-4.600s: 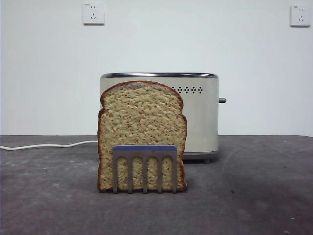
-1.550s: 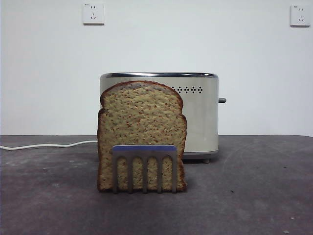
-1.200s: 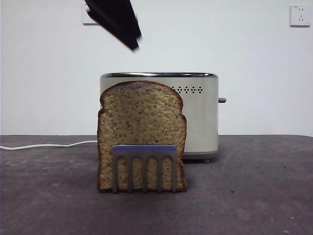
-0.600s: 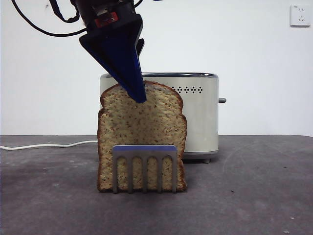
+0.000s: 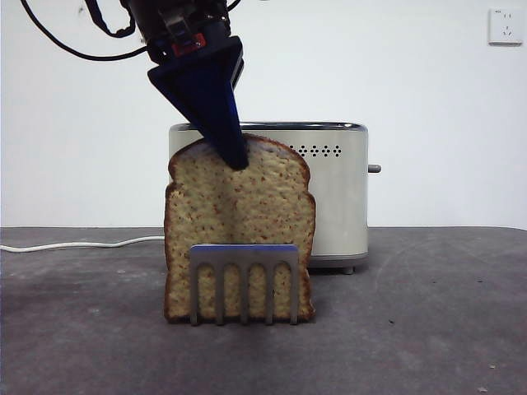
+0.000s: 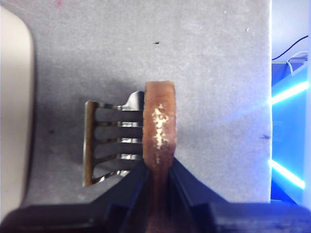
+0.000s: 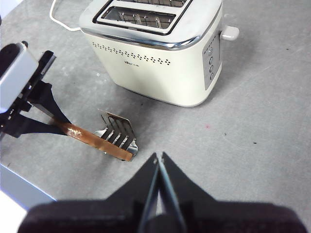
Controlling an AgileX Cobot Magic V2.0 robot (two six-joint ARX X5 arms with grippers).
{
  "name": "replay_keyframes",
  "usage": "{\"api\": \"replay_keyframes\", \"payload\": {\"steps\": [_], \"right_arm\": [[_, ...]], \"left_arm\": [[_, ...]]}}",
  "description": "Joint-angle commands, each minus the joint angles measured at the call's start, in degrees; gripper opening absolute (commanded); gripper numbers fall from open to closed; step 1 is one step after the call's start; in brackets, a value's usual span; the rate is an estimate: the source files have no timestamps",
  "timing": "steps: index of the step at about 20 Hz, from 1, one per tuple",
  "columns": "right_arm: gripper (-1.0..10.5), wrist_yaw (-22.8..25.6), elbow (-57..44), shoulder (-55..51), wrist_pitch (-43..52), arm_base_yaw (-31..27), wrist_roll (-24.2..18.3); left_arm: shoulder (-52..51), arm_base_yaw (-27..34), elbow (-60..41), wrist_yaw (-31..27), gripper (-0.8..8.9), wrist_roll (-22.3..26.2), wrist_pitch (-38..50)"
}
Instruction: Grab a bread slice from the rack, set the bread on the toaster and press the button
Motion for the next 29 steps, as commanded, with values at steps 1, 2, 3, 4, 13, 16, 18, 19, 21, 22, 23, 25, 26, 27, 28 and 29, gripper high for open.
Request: {"api": "replay_keyframes", "payload": {"steps": [1,2,3,4,13,16,18,19,21,22,23,25,26,27,28,29], "right_arm": [[-0.1,-0.09,0.02,0.11,0.07,0.15,-0.28],[-0.1,-0.09,0.02,0.17,0.07,0.15,-0.28],[-0.1,-0.09,0.02,0.2,0.07,0.15,-0.28],[-0.1,-0.09,0.02,0.2,0.07,0.15,-0.31],[-0.1,-0.09,0.02,0.35,0.07,0.15,-0.31],[-0.1,-0.09,0.02,0.57,0.07,0.15,-0.28],[-0.1,-0.09,0.02,0.57,0.07,0.15,-0.28],[-0.1,-0.09,0.02,0.57,0.04,0.15,-0.28],[-0.1,-0.09,0.0,0.57,0.07,0.15,-0.28],[-0.1,-0.09,0.0,0.7,0.07,0.15,-0.28],[-0.1,-0.09,0.02,0.9,0.04,0.15,-0.28],[-0.1,-0.09,0.0,1.14,0.04,0.15,-0.28],[-0.1,-0.09,0.0,1.31,0.04,0.15,-0.26],[-0.1,-0.09,0.0,1.31,0.02,0.15,-0.26],[-0.1,-0.09,0.0,1.31,0.02,0.15,-0.28],[-0.1,-0.09,0.0,1.31,0.02,0.15,-0.28]], "left_arm": [[-0.07,-0.22,3.93,0.11,-0.08,0.68,-1.62],[-0.07,-0.22,6.34,0.07,-0.08,0.68,-2.84],[-0.07,-0.22,8.57,-0.22,-0.08,0.68,-4.02],[-0.07,-0.22,11.37,-0.7,-0.08,0.68,-5.73],[-0.07,0.42,32.5,-11.43,-0.09,6.32,-6.91],[0.02,2.36,32.59,-12.66,-0.09,10.01,-3.56],[0.57,3.54,32.59,-12.66,-0.09,12.17,-2.34],[1.01,4.11,32.59,-12.55,-0.09,12.87,-1.77],[2.16,5.57,32.59,-12.24,-0.09,14.05,-0.98],[2.82,6.21,32.59,-11.37,-0.09,14.21,-1.05],[3.67,6.71,32.59,-10.08,-0.09,14.19,-1.01],[5.2,7.26,32.59,-9.64,-0.09,14.29,-0.61],[5.9,7.45,32.59,-9.55,-0.09,14.71,-0.55],[6.62,7.45,32.59,-9.57,-0.09,15.43,-0.63],[7.28,7.52,32.59,-9.6,-0.09,15.69,-0.61],[7.85,7.85,32.59,-9.07,-0.09,15.69,-0.59]]}}
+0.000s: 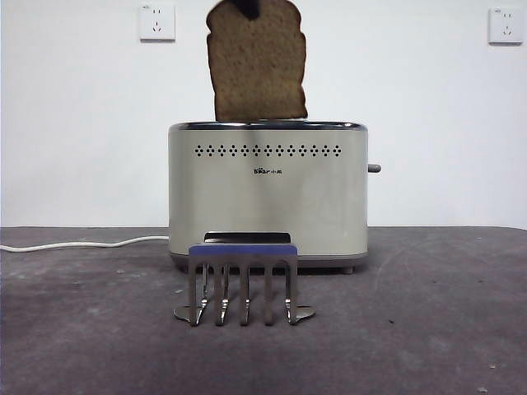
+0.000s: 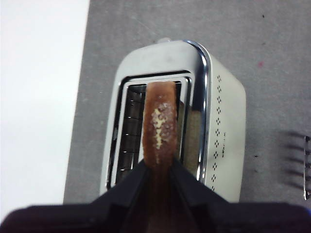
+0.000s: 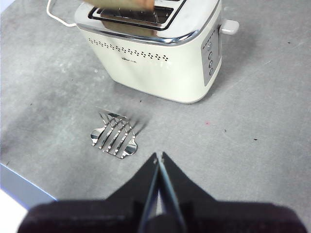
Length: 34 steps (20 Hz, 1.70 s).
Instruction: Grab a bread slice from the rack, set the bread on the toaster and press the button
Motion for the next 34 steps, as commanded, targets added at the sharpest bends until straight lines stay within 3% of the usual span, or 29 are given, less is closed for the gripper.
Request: {"api": "replay_keyframes", "payload": {"steps": [1,8,11,17,21,27,31,34], "right_arm": [[-0.1,-0.09,0.0,-0.04,0.02,0.15,-0.31],[-0.1,-0.09,0.0,0.35,-0.07,0.15,-0.31],[-0.1,-0.09,0.0,0.7,-0.09,0.15,-0.31],[-0.1,-0.09,0.0,1.51,0.24,0.15,-0.33],[-0.1,-0.09,0.0,3.45,3.3,0.15,-0.5],[-0.1,-0.09,0.0,9.29,13.38,0.15,1.31],[-0.1,-0.09,0.0,14.97,22.62,0.15,4.26],[-0.1,-2.03,0.0,20.57,29.4,0.15,7.02]], "left_arm": [[1.31,0.72,-0.11,1.84,-0.09,1.07,0.61],[3.37,2.54,-0.11,4.24,-0.09,2.54,1.51],[4.98,4.26,-0.11,7.93,-0.09,2.54,2.01],[5.73,5.27,-0.13,8.0,0.03,2.34,5.95],[5.79,5.31,-0.13,8.0,1.93,1.86,6.43],[5.79,5.25,-0.11,8.09,1.94,-1.44,7.15],[5.44,5.25,-0.09,7.63,1.94,-10.84,8.96],[3.91,5.25,-0.07,7.65,1.94,-20.52,8.44]]}}
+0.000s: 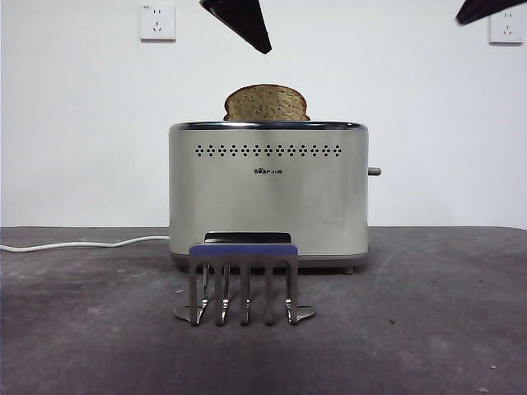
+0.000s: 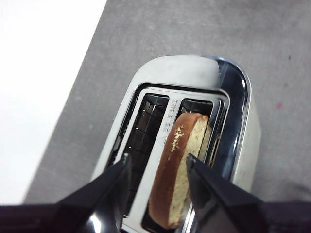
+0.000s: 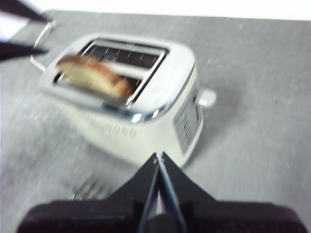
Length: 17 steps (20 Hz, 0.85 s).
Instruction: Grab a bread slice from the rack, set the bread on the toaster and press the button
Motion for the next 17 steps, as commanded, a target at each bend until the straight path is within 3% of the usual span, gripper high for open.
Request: {"api": "replay_keyframes", "payload": {"steps": [1,7,11,17], "right_arm": [[-0.1,-3.52,0.02,3.96,4.46,0.15,3.5],[-0.1,-11.8,0.2,17.03,23.56,-0.39,16.61],[-0.1,-13.14,2.1,25.49,30.75,-0.76,22.1],[-0.1,-13.2,7.58,34.23,30.93,-0.74,22.21]], "left_arm": [[-1.99,0.02,-0.07,0.09,1.94,-10.84,-0.52],[-11.47,-0.2,-0.07,4.92,1.93,-28.39,-6.29],[-17.31,-0.2,-0.07,9.57,1.93,-29.88,-8.59],[-22.45,-0.52,-0.07,9.57,1.93,-30.4,-10.25]]}}
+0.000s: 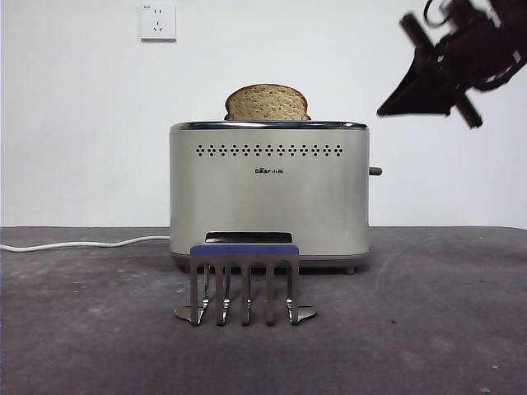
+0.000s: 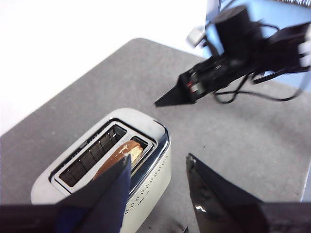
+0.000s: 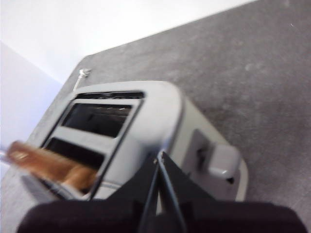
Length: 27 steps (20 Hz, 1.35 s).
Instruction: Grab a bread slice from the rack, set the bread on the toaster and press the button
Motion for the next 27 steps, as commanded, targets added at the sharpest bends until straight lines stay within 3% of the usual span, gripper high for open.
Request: {"api": "replay_keyframes", "payload": {"steps": [1,15,27], "right_arm": [[-0.1,-0.31,2.1,3.15,0.68,0.04,0.94],[-0.1,-0.13,3.54,12.02,0.9,0.11,-0.48],[-0.1,1.79,3.54,17.51,-2.05,0.15,-5.38]], "left_arm": [[-1.46,-0.22,-0.07,0.26,1.93,-0.85,-0.55],[-3.19,-0.22,-0.07,0.24,1.93,-0.85,-3.15],[-3.19,-0.22,-0.07,0.22,1.93,-0.85,-4.28]]}}
